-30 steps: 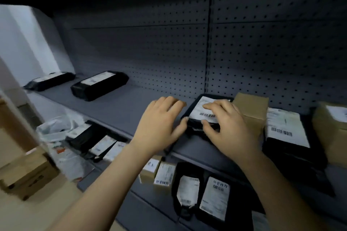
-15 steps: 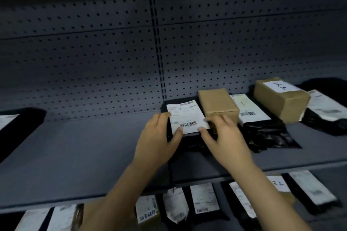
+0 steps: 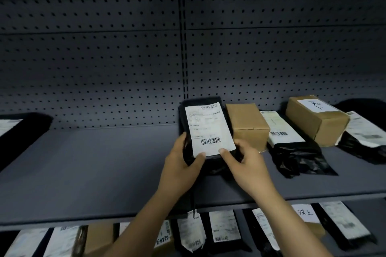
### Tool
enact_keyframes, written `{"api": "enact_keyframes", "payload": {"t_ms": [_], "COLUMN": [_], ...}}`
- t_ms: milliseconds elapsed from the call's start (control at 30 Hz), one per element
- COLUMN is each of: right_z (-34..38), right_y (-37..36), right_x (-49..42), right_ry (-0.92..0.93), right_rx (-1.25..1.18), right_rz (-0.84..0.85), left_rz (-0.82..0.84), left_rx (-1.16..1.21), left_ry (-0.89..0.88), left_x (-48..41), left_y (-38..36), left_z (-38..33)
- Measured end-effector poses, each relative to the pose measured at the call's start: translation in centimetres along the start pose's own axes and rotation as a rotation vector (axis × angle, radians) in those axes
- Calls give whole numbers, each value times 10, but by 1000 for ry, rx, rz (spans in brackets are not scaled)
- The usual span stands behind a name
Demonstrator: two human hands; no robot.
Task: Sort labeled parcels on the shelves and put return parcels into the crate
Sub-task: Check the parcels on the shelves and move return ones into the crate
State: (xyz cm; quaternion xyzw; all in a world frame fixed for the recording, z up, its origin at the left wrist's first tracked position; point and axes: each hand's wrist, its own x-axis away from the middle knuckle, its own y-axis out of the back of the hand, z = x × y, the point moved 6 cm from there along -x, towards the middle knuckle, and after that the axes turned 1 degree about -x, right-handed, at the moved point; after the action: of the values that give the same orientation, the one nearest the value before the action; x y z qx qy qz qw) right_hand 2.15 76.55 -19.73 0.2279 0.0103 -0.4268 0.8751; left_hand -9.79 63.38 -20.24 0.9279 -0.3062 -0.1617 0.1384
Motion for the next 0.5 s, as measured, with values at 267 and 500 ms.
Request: {"api": "enact_keyframes", "payload": {"t_ms": [267,500], "right_z": [50,74], "right_y": [19,33], "right_x": [0,-2], "right_ry": [277,421], "right_rx": [-313,-429], "right_rz": [-48,-54], "left_rz": [-186,-249], "left_rx": [274,304], "left_ry": [-321,-470], "left_x": [4,5], "left_y": [27,38], "left_z": [-53,-84]}}
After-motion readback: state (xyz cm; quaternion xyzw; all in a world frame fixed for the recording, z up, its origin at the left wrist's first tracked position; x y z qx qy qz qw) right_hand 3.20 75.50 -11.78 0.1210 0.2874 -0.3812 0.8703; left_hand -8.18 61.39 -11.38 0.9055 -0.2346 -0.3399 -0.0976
